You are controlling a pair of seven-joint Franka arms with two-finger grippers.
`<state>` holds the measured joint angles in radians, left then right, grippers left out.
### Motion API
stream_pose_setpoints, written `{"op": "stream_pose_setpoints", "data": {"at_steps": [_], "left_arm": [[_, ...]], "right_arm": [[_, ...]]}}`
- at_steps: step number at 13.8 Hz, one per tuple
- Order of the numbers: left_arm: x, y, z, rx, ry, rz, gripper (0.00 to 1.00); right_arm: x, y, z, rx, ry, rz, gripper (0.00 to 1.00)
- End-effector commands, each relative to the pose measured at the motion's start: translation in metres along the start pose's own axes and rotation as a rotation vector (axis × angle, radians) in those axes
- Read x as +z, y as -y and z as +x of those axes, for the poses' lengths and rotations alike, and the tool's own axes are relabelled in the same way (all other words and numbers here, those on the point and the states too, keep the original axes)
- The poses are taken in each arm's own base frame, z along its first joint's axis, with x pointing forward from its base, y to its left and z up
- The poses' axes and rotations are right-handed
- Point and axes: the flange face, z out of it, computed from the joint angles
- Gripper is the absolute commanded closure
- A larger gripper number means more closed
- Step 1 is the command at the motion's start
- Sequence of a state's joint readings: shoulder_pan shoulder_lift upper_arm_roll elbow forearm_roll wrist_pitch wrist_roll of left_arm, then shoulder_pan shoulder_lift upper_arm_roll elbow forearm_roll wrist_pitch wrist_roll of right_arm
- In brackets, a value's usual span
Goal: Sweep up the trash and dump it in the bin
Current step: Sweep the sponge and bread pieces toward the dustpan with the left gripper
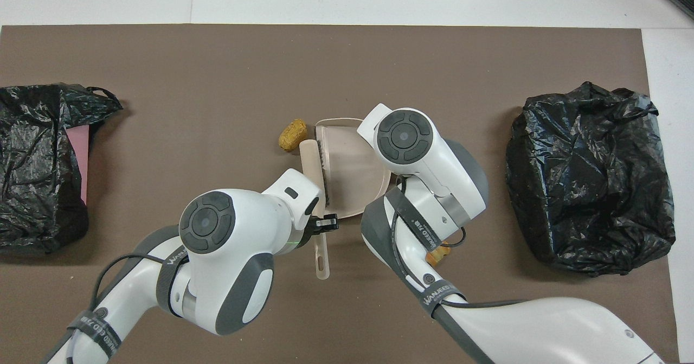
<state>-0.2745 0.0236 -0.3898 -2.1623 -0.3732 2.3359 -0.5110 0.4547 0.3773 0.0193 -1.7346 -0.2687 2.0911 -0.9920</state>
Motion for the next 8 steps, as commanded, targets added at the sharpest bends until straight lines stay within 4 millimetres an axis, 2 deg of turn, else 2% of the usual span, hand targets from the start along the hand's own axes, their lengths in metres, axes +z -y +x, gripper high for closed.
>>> {"op": "stream_pose_setpoints", "data": {"at_steps": [1, 4, 6, 8], "left_arm": [[-0.005, -0.002, 0.014, -0.054, 0.043, 0.004, 1.00], [-0.019, 0.038, 0.028, -0.158, 0.087, 0.088, 1.00], [-0.031, 0.063, 0.034, -0.298, 0.091, 0.161, 1.00], [-0.036, 0.074, 0.024, -0.377, 0.102, 0.264, 1.00]], "right_arm": [[-0.002, 0.000, -0.010, -0.012, 0.000, -0.024, 1.00], [-0.002, -0.001, -0.011, 0.016, -0.009, -0.023, 1.00], [-0.003, -0.002, -0.010, 0.021, -0.016, -0.025, 1.00], [-0.001, -0.003, -0.012, 0.029, -0.018, -0.025, 1.00]]}}
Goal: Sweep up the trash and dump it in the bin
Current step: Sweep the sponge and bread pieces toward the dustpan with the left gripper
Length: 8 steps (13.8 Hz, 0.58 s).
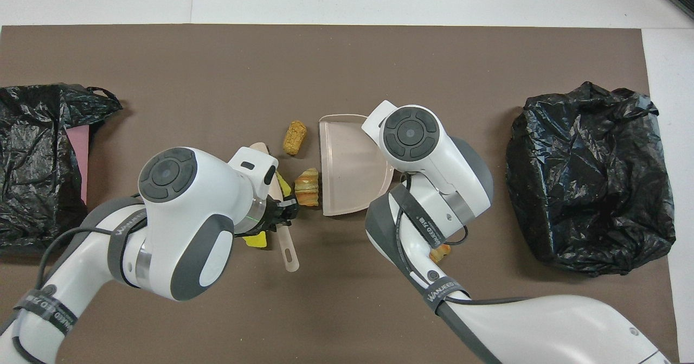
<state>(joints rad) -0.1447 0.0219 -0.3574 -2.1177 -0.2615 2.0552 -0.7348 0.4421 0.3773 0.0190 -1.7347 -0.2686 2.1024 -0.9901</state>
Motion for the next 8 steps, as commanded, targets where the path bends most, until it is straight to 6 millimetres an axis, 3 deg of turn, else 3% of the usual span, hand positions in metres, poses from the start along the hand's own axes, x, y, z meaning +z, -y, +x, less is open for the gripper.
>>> {"op": "stream_pose_setpoints", "data": {"at_steps": [1, 4, 8], "left_arm": [[-0.014, 0.015, -0.017, -0.110, -0.011, 0.102, 1.00], [-0.022, 0.028, -0.035, -0.280, -0.006, 0.150, 1.00], [0.008, 0.063, -0.076, -0.372, -0.051, 0.200, 1.00]], "right_arm": [[-0.002, 0.001, -0.006, 0.014, -0.013, -0.018, 1.00], [-0.002, 0.001, -0.006, 0.016, -0.013, -0.018, 1.00], [-0.004, 0.003, -0.004, 0.002, -0.012, -0.018, 1.00]]}}
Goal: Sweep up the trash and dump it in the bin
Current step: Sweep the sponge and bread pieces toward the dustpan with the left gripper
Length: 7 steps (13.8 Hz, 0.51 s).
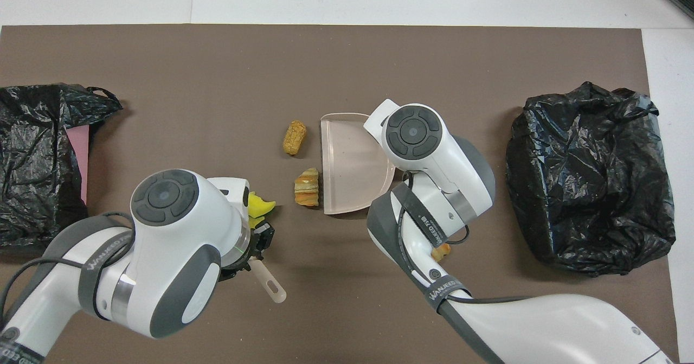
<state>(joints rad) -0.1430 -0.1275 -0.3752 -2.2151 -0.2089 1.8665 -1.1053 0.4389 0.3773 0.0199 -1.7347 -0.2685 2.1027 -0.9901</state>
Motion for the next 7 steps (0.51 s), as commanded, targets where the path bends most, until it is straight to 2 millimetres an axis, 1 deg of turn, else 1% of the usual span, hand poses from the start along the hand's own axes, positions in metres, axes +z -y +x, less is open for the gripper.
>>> {"op": "stream_pose_setpoints", "data": {"at_steps": [1, 3, 5, 6, 7], "left_arm": [[0.031, 0.040, -0.025, -0.036, -0.071, 0.007, 1.00], [0.055, 0.032, -0.032, 0.004, -0.078, -0.010, 1.00], [0.059, 0.019, -0.023, 0.042, -0.074, -0.066, 1.00], [0.058, 0.006, -0.015, 0.088, -0.037, -0.101, 1.00], [0.059, 0.000, -0.003, 0.144, -0.016, -0.120, 1.00]], "right_arm": [[-0.004, 0.003, -0.002, -0.001, -0.011, -0.019, 1.00], [-0.003, 0.003, -0.002, -0.005, -0.011, -0.021, 1.00], [-0.003, 0.002, -0.004, -0.003, -0.011, -0.022, 1.00], [-0.003, 0.002, -0.003, -0.003, -0.016, -0.030, 1.00], [-0.004, 0.002, -0.002, -0.005, -0.016, -0.030, 1.00]]}}
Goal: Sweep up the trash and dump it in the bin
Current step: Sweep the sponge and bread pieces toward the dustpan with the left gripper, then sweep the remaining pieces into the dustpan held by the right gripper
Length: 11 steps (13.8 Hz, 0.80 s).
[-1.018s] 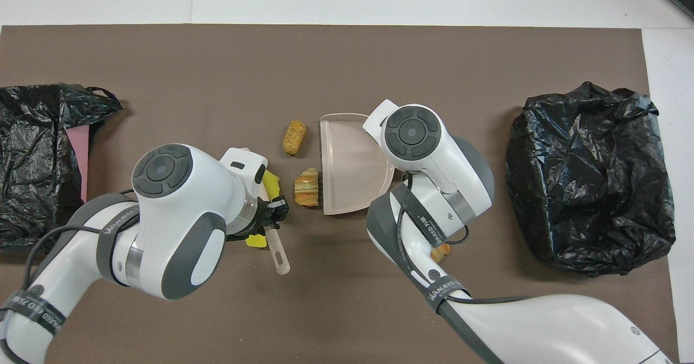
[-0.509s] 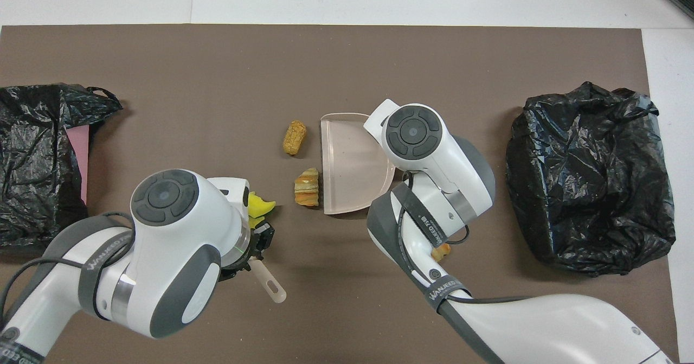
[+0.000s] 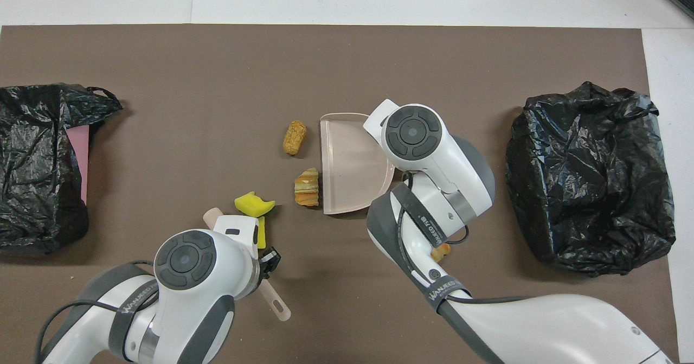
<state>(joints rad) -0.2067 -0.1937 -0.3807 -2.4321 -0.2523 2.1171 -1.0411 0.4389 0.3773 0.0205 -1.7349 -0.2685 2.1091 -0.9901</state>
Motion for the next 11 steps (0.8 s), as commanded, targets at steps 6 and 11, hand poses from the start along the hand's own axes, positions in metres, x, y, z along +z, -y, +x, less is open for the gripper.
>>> {"op": "stream_pose_setpoints", "data": {"at_steps": [6, 11], "left_arm": [[-0.011, -0.066, 0.085, 0.257, 0.049, -0.178, 1.00], [-0.007, -0.100, 0.061, 0.446, 0.034, -0.205, 1.00]], "right_arm": [[-0.002, -0.001, -0.008, 0.005, -0.014, -0.027, 1.00], [0.000, -0.001, -0.009, 0.005, -0.012, -0.026, 1.00]]}}
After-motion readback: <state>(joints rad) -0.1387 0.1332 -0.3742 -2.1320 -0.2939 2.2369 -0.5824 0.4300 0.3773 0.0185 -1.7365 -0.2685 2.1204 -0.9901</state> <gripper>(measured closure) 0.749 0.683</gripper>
